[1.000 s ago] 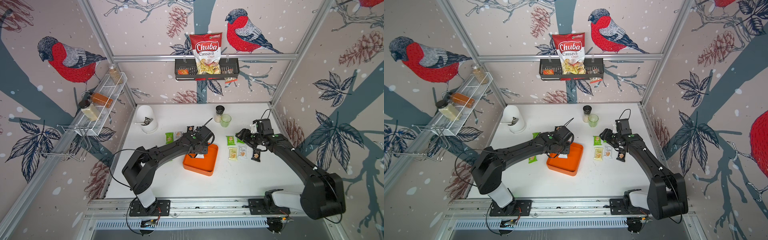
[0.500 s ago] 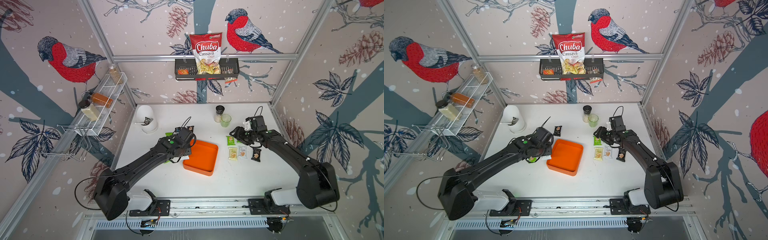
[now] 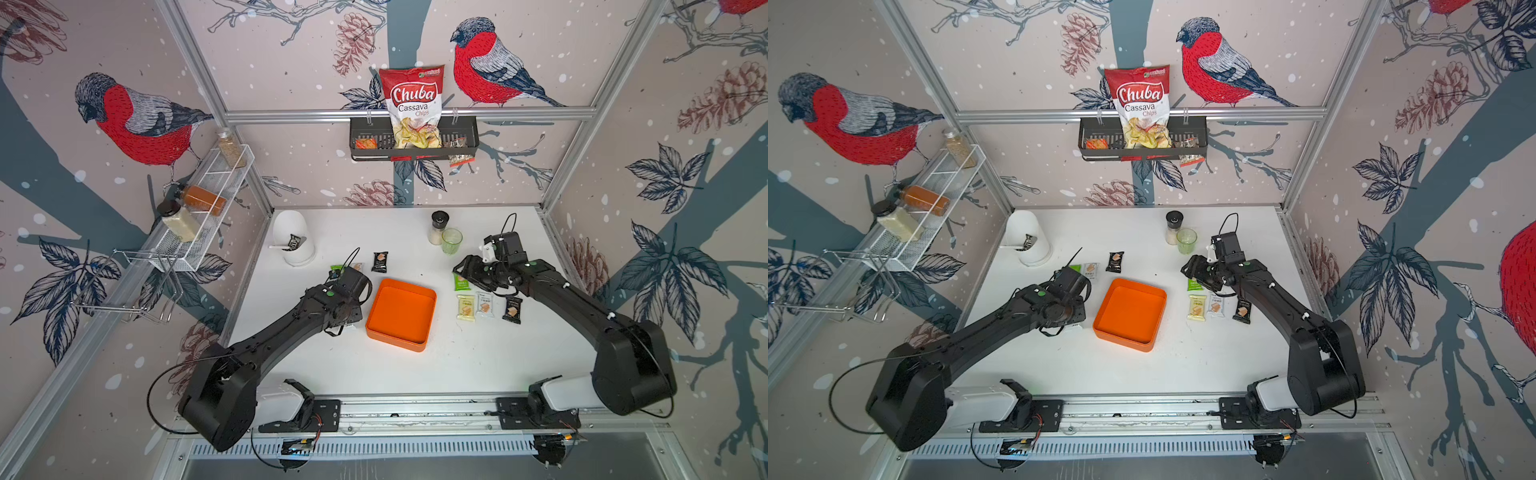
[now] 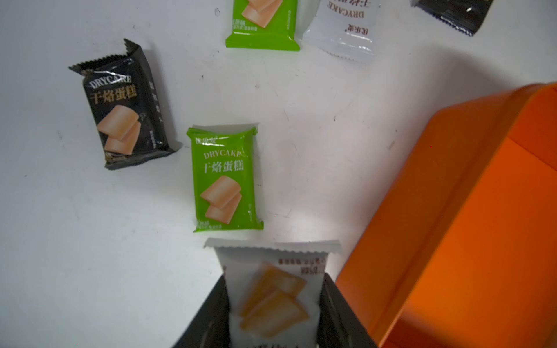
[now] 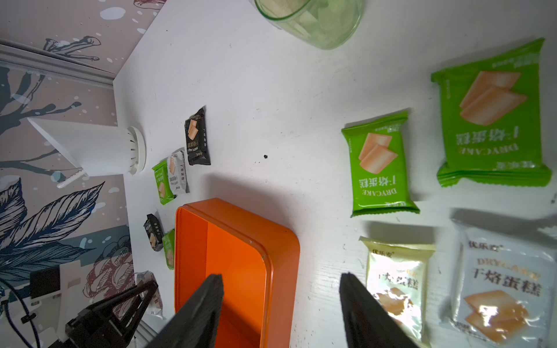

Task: Take the cookies out of the storage box
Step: Place the cookie at the center of the board.

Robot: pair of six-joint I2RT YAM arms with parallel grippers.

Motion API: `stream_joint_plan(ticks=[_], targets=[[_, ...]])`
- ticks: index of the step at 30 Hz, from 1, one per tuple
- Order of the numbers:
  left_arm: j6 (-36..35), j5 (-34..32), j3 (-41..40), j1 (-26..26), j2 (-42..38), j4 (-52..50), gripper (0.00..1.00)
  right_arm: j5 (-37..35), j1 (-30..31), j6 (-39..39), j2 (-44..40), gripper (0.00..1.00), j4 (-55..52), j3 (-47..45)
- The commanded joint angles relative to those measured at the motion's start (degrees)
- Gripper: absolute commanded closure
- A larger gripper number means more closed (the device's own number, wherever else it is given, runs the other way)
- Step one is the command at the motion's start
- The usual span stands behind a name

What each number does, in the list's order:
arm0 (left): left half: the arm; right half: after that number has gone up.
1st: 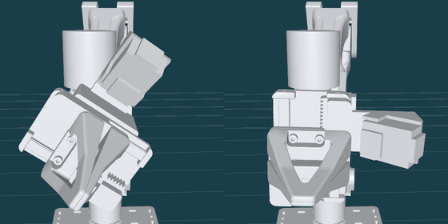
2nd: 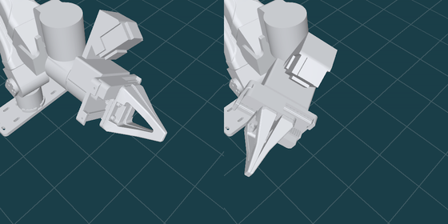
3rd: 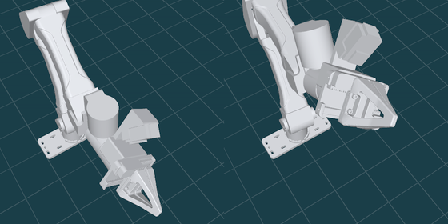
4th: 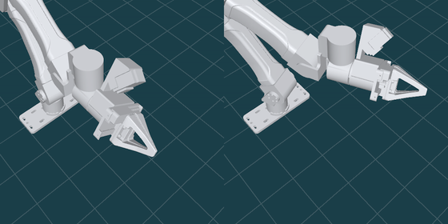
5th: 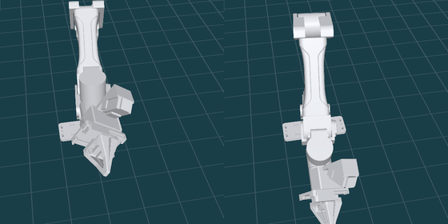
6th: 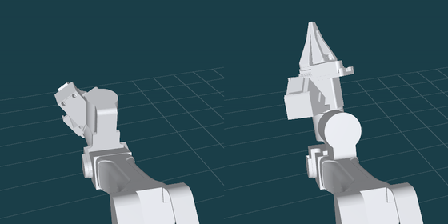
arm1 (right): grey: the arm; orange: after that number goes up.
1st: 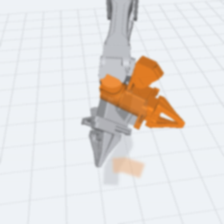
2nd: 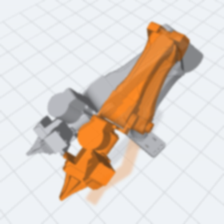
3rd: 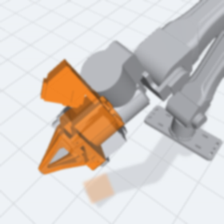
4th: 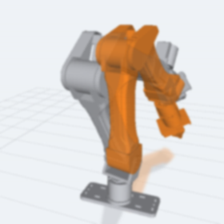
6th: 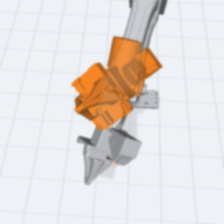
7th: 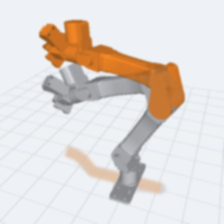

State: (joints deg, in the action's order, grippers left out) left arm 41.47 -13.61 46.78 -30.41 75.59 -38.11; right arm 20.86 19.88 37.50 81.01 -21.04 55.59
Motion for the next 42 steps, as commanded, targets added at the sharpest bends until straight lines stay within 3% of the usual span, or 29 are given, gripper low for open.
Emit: stream_joint_plan(ticks=[1, 9, 17, 21, 23, 25, 29, 36, 39, 42], targets=[[-4.76, 0.47, 1.83, 1.31, 3.54, 4.87, 0.58, -1.69, 0.19, 0.46, -0.76, 0.33, 1.31, -0.28], [-10.03, 1.08, 6.38, 1.93, 14.29, 7.96, 0.58, -4.04, 0.16, 1.96, -3.05, 0.33, 1.26, -2.19], [-11.61, 3.23, 6.87, 1.94, 19.48, 11.14, 0.58, -6.17, -1.07, 2.19, -5.7, 0.33, -0.1, -3.37], [-11.94, 3.71, 7.87, 1.94, 20.54, 11.3, 0.55, -6.95, -1.95, 2.01, -6.76, 0.33, -0.86, -3.51], [-11.93, 3.76, 8.12, 1.94, 20.48, 11.0, 0.49, -7.47, -2.44, 1.54, -7.05, 0.33, -1.22, -3.46], [-11.76, 3.29, 8.39, 1.94, 19.6, 10.36, 0.34, -9.32, -2.88, 0.16, -7.04, 0.33, -1.78, -2.98], [-11.63, 0.08, 9.39, 2.13, 15.72, 7.96, 0.19, -15.16, -4.3, -6.43, -7.14, 0.32, -1.3, -2.66], [-14.3, -5.87, 10.05, 7.13, 4.87, 9.81, 0.18, -27.57, -9.27, -16.93, -12.91, 0.32, 16.52, -12.81], [-17.66, -7.33, 5.59, 10.58, -1.2, 18.12, 0.17, -34.46, -10.91, -21.42, -16.24, 0.32, 30.64, -22.38], [-21.81, -6.96, -1.12, 14.02, -6.02, 28.68, 0.17, -37.01, -13.42, -22.77, -17.96, 0.31, 39.88, -29.47]])
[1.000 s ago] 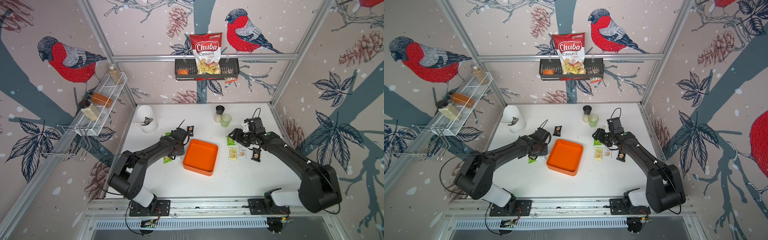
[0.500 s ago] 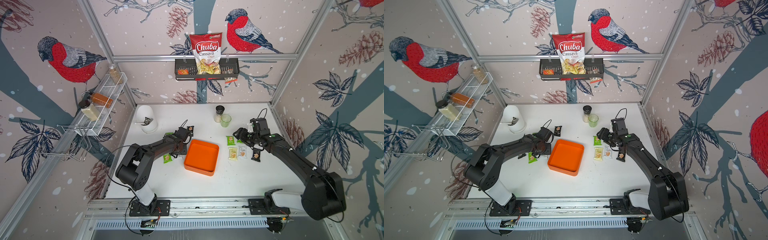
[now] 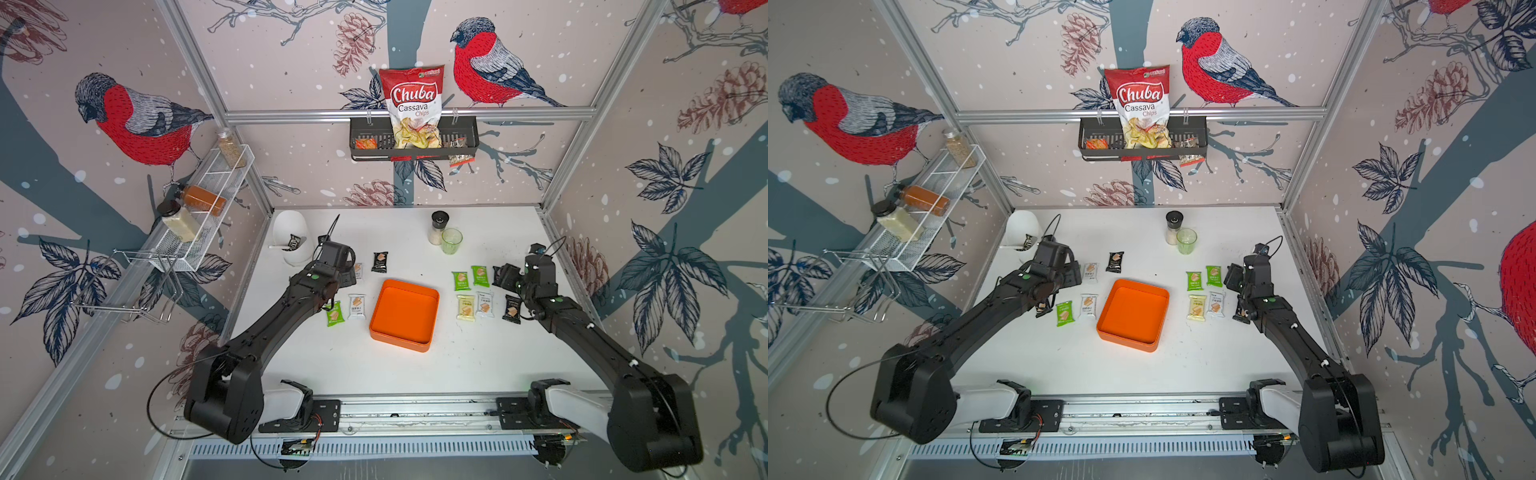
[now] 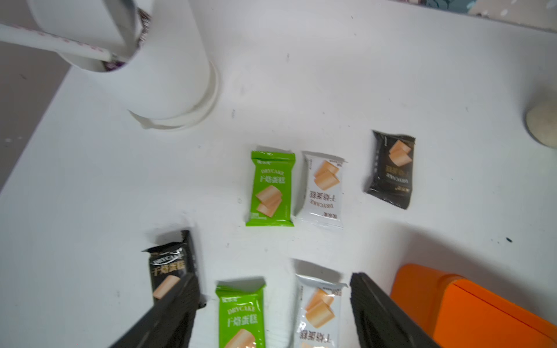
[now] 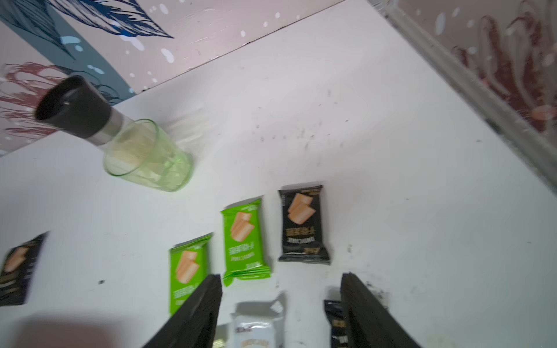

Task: Take the cookies out of the storage box
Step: Place the cookie at the center of the board, then reset both arms

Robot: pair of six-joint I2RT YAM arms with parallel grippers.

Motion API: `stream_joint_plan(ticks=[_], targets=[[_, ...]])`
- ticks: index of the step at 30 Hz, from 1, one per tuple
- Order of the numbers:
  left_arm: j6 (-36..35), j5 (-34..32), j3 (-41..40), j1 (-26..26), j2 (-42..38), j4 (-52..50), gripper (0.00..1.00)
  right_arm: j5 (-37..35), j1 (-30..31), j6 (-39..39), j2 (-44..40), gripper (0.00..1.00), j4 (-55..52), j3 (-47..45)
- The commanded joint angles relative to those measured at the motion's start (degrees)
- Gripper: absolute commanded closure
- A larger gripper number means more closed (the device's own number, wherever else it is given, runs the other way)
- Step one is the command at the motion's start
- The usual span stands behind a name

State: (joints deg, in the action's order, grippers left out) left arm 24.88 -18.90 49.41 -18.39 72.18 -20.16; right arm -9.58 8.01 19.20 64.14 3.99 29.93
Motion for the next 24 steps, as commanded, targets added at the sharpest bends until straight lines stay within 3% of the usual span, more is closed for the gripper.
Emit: stream_joint_plan(ticks=[1, 4, 7, 10, 14, 18, 20, 24], targets=[[-6.4, -2.3, -6.26, 2.65, -3.67, 14.04, 0.17, -6.85, -2.33, -4.59, -1.16, 0.31, 15.86, -4.87], [-9.28, -3.98, -13.75, 4.61, -6.0, 24.64, 0.17, -8.49, -3.73, -7.59, -0.29, 0.31, 22.05, -8.82], [-12.07, -8.07, -23.55, 5.75, -7.75, 40.04, 0.04, -9.86, -4.8, -10.14, 1.0, 0.31, 34.79, -15.18], [-16.88, -8.92, -28.58, 7.87, -5.92, 51.36, 0.04, -11.12, -5.1, -10.15, 2.89, 0.31, 47.83, -19.34], [-20.65, -4.12, -29.84, 11.31, 2.25, 61.31, 0.03, -14.06, -4.48, -11.12, 10.99, 0.3, 58.47, -18.63], [-20.07, 1.97, -28.48, 14.38, 9.09, 70.41, 0.02, -13.59, -2.98, -14.83, 22.16, 0.25, 69.16, -17.63], [-21.63, 3.96, -25.64, 14.94, 11.55, 68.58, 0.02, -12.1, -4.12, -13.66, 23.48, 0.22, 72.86, -19.29], [-21.33, 10.59, -23.04, 17.97, 13.6, 65.9, 0.02, -10.35, -4.83, -13.02, 22.27, 0.17, 66.84, -17.28]])
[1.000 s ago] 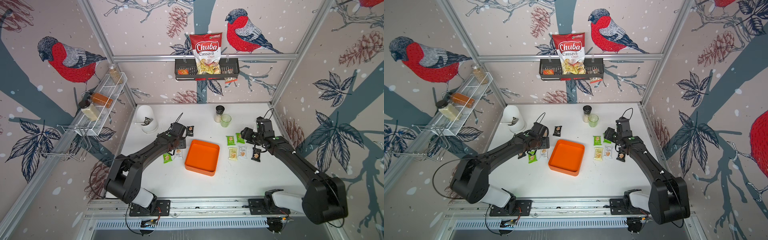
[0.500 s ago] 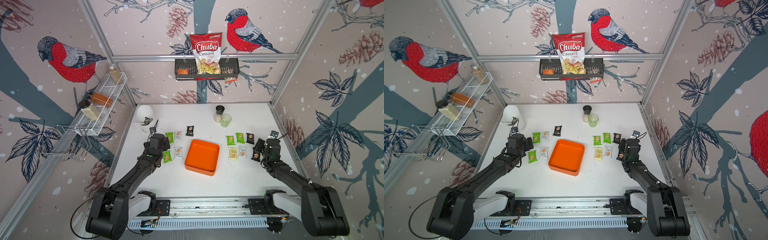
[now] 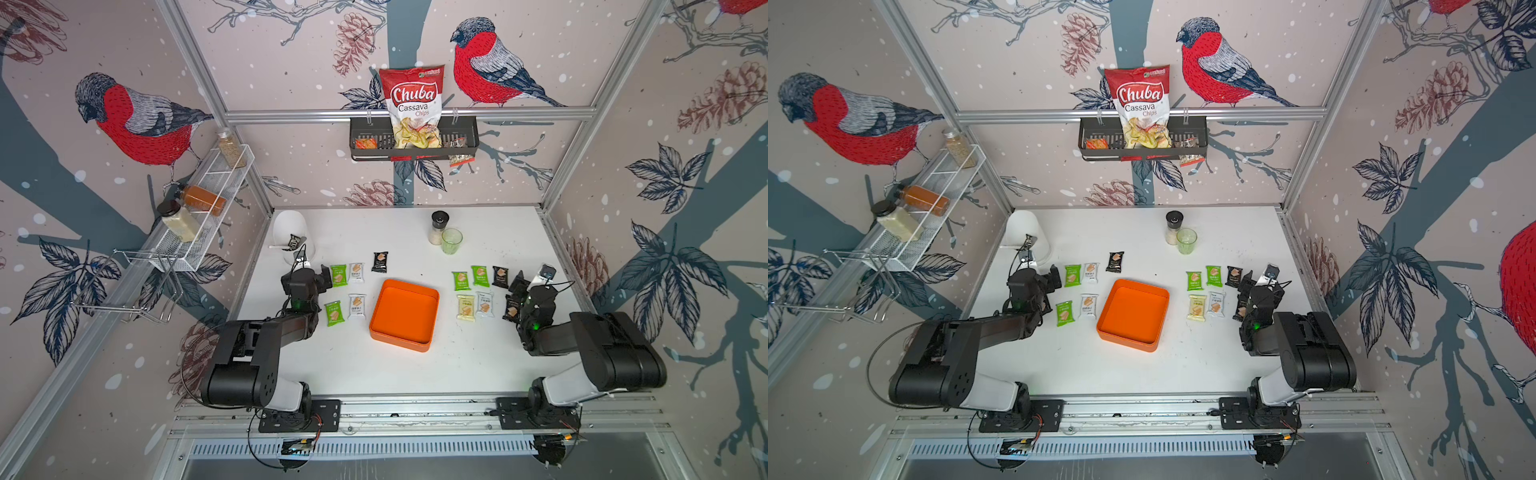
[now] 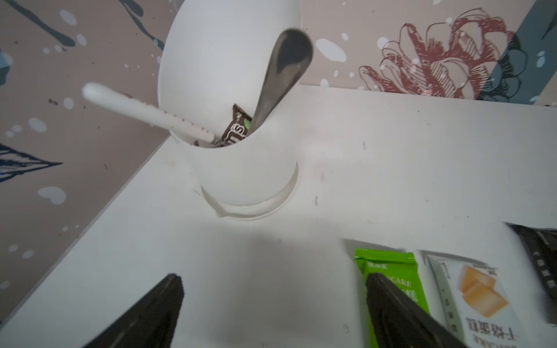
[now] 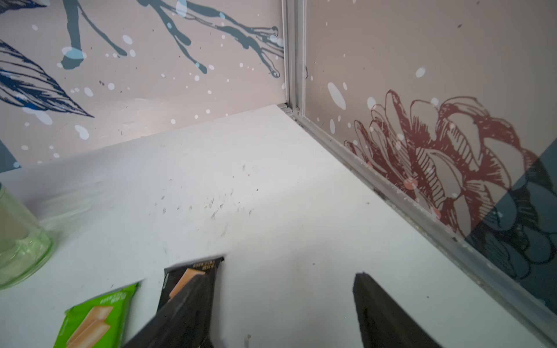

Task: Take the cookies out of the storage box
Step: Reset both arms

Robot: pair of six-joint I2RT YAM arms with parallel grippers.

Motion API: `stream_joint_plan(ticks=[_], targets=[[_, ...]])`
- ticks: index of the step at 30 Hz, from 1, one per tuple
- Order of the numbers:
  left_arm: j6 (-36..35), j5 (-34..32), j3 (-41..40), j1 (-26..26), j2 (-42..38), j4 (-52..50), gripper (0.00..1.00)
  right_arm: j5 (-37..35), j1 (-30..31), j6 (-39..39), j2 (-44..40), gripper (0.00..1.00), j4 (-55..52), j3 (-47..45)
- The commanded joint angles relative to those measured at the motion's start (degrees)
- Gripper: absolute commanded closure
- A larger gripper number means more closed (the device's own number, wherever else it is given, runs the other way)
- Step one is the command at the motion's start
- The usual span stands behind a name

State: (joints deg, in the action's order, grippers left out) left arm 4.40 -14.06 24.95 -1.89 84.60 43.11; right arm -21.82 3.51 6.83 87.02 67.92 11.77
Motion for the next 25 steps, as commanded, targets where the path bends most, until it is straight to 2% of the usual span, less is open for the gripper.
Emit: stream_joint_plan(ticks=[1, 2, 4, 5, 8, 10, 11, 12, 13, 14, 15, 17, 19, 20, 25], targets=[[-0.56, 5.96, 2.19, 1.97, 1.72, 1.99, 0.02, 1.79, -0.3, -0.87, -0.33, 0.05, 4.09, 0.53], [-0.59, 6.55, 2.33, 2.44, 2.13, 2.52, 0.02, 1.7, -0.26, -0.94, -0.23, 0.0, 4.74, 0.37], [-1.35, 7.39, -1.55, 2.51, 2.99, 11.8, 0.01, 1.74, -0.26, -0.84, -0.77, 0.0, 3.89, 0.31], [-1.63, 8.33, -0.36, 2.48, 2.05, 7.46, 0.01, 1.7, -0.17, -0.85, -0.61, 0.0, 4.14, 0.27], [-2.03, 6.29, -2.79, 1.59, 1.56, 11.67, 0.02, 1.79, -0.23, -0.86, -0.62, 0.0, 3.86, 0.36], [-4.37, 2.89, -10.85, -1.74, 2.0, 25.32, 0.01, 1.69, -0.17, -0.99, -0.55, 0.0, 4.26, 0.27], [-7.43, 1.69, -15.77, -3.76, 5.2, 40.42, 0.03, 1.7, -0.19, -0.95, -0.59, 0.0, 4.24, 0.27], [-7.72, -0.44, -16.42, -4.41, 4.39, 40.3, 0.04, 1.7, -0.17, -0.94, -0.55, 0.0, 4.17, 0.35], [-6.54, -1.47, -14.33, -4.35, 1.83, 32.76, 0.04, 1.75, -0.21, -0.94, -0.55, 0.0, 4.08, 0.36], [-5.54, 0.44, -12.26, -2.86, 2.55, 28.66, 0.03, 1.78, -0.24, -0.92, -0.54, 0.0, 4.15, 0.36], [-4.9, 0.97, -11.15, -1.78, 4.36, 29.97, 0.03, 1.77, -0.26, -0.95, -0.5, 0.0, 4.06, 0.44], [-3.55, 4.85, -9.37, -0.04, 2.19, 22.51, 0.02, 1.79, -0.22, -0.87, -0.51, 0.0, 4.02, 0.42], [-3.74, 4.83, -10.7, 0.0, 3.55, 27.82, 0.02, 2.58, -0.54, -1.0, 0.58, 0.0, 5.14, 0.63], [-3.7, 4.97, -9.9, 0.04, 2.51, 24.45, 0.02, 2.9, -0.66, -0.89, 0.45, 0.0, 4.56, 0.75], [-3.7, 5.4, -9.8, 0.14, 2.67, 24.74, 0.01, 2.71, -0.34, -1.08, -0.64, 0.0, 4.02, 0.35]])
